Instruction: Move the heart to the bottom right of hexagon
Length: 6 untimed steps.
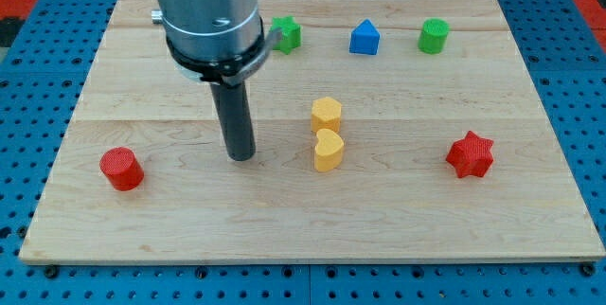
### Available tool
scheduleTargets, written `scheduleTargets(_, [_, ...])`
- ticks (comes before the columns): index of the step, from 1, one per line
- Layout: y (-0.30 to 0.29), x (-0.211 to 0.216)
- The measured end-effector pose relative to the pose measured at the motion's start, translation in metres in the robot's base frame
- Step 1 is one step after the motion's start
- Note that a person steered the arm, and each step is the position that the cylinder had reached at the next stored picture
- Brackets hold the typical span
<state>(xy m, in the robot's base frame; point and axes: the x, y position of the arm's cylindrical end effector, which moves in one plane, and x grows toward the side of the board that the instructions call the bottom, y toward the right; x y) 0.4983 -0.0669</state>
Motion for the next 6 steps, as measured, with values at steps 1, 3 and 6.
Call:
scheduleTargets(1, [0.027,0.008])
scheduleTargets(3, [0.039,0.007])
scheduleTargets(6, [0.078,0.005])
